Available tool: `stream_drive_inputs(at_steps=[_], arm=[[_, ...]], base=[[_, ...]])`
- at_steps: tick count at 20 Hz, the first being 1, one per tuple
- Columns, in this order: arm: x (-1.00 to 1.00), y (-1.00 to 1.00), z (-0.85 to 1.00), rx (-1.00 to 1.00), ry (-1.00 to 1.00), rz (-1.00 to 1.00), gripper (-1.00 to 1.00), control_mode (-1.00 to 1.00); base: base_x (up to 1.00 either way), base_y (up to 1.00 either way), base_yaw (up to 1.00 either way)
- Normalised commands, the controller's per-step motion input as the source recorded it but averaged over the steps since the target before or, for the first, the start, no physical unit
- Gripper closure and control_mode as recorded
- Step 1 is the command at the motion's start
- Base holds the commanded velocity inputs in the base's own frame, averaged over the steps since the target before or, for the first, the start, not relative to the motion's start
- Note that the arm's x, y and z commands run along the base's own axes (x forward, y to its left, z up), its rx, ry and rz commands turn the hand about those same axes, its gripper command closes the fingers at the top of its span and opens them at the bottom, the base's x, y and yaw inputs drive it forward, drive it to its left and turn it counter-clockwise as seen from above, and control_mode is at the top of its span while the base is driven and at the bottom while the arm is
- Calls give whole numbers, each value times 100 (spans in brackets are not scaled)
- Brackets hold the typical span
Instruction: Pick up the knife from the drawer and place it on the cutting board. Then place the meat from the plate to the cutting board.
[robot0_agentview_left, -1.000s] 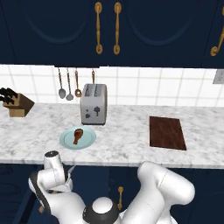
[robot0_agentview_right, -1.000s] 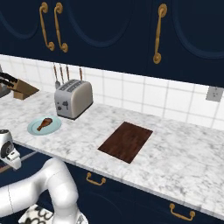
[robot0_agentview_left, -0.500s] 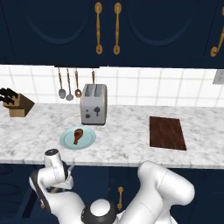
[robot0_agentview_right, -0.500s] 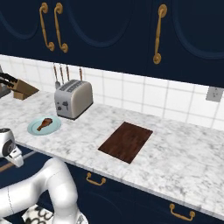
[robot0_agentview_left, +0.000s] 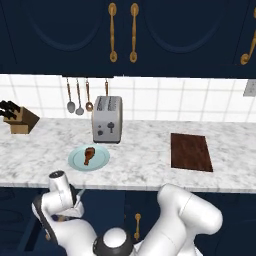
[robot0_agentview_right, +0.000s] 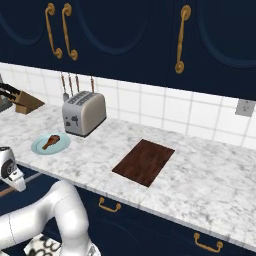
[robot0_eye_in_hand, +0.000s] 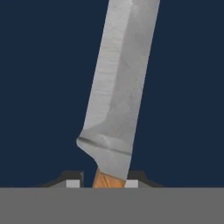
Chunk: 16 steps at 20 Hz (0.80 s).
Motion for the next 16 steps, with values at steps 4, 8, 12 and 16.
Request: stream_drive_inputs(at_steps=[4, 8, 12, 16], arm=[[-100, 11, -49, -7, 0, 0, 100, -100], [-100, 43, -54, -7, 0, -1, 100, -100], [-84, 41, 0, 0, 2, -9, 100, -100], [-68, 10, 74, 0, 0, -4, 100, -100]], base=[[0, 0, 0], [0, 0, 0], [0, 0, 0], [0, 0, 0]])
